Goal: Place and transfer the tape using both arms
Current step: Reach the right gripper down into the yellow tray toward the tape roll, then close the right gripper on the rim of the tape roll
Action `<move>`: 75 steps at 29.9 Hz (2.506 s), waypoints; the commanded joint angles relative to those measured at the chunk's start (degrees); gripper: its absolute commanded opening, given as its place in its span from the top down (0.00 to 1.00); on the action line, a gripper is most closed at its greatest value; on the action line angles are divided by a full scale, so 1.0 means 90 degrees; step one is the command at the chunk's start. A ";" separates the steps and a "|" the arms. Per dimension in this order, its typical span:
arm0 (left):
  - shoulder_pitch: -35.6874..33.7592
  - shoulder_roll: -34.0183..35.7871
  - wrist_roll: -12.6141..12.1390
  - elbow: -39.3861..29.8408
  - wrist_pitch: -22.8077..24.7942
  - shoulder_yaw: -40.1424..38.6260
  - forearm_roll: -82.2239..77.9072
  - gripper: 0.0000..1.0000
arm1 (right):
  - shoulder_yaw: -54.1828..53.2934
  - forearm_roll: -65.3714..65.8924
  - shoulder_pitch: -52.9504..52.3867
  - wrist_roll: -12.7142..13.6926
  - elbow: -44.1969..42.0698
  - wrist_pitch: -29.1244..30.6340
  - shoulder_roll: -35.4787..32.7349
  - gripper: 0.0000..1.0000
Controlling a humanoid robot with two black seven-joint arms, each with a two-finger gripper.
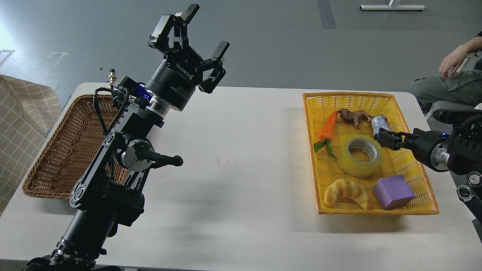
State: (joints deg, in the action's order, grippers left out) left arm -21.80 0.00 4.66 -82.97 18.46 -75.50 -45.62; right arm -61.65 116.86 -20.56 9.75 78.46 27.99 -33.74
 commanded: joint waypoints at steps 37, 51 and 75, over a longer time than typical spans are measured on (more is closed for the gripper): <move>0.0029 0.0000 0.0000 0.0001 0.0010 -0.0020 0.0010 0.02 | 0.0414 0.0619 0.0009 0.0147 -0.0554 0.0001 0.0604 0.24; 0.0030 0.0000 0.0010 0.0001 0.0000 -0.0020 0.0010 0.02 | 0.0424 0.0648 0.0049 0.0225 -0.0651 0.0001 0.0702 0.48; 0.0020 0.0000 0.0029 -0.0019 0.0000 -0.0049 0.0010 0.02 | 0.0414 0.0531 0.0019 0.0167 -0.0583 0.0001 0.0731 0.80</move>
State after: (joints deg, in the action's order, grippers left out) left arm -21.62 0.00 4.91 -83.13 18.46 -75.95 -45.53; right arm -57.92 121.82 -20.45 11.52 72.82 28.00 -27.08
